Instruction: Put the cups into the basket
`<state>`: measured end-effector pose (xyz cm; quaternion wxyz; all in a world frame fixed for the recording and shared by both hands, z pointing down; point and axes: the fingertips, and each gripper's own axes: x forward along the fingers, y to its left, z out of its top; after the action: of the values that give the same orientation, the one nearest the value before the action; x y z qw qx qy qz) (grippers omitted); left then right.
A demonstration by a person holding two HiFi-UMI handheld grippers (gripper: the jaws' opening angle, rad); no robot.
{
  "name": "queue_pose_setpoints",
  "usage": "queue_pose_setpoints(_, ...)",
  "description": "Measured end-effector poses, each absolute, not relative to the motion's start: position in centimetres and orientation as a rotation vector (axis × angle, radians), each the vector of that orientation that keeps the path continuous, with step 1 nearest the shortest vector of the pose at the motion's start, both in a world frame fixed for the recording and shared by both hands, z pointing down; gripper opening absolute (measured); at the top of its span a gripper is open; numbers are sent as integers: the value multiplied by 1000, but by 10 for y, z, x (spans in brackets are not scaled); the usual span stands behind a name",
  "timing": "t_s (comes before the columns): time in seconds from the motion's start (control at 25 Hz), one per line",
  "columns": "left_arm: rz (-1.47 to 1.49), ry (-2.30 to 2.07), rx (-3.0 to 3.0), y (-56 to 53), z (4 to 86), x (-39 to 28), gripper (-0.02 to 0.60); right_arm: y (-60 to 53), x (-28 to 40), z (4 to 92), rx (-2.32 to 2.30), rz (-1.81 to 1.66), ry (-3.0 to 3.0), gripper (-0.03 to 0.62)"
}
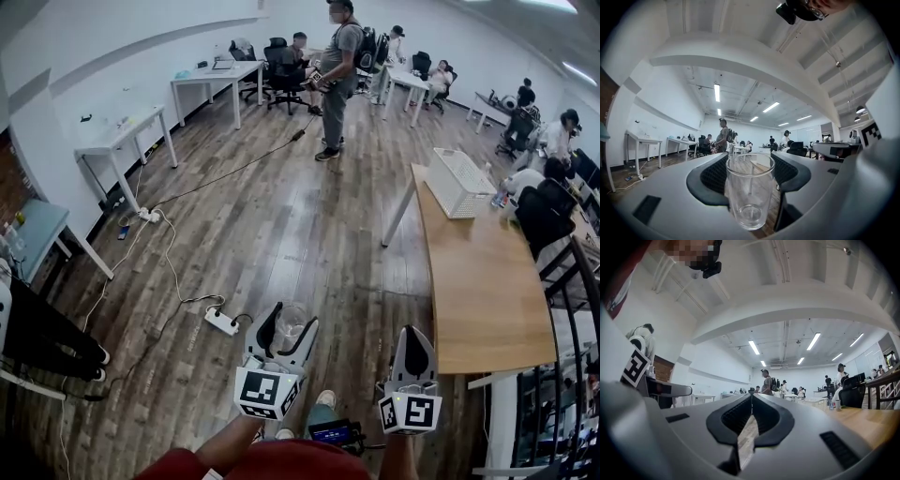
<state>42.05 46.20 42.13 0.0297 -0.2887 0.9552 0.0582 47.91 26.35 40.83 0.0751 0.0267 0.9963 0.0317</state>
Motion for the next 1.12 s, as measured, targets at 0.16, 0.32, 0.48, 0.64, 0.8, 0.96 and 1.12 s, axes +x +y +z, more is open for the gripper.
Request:
queue_pose_setpoints(0.16,152,2952,-871,444,421,396,288,246,454,408,101,99,2981,12)
queue_pose_setpoints(0.32,145,2952,-867,426,417,377,288,225,430,411,110,93,2986,12)
queue_pose_setpoints(0.48,132,2953,-862,409,414,354,288,208,406,414,107,57,3000,12)
queue_pose_setpoints(0.64,138,2959,-843,394,412,330,288,194,381,416,133,57,3009,12)
queue_pose_setpoints(0.8,138,2971,-828,375,413,307,288,174,357,412,156,62,2999,12)
queue_pose_setpoints(0.96,141,2972,-814,357,411,285,288,151,336,408,161,72,2988,12)
queue_pose_setpoints(1.12,143,2967,-803,337,408,266,288,129,316,408,164,63,2985,12)
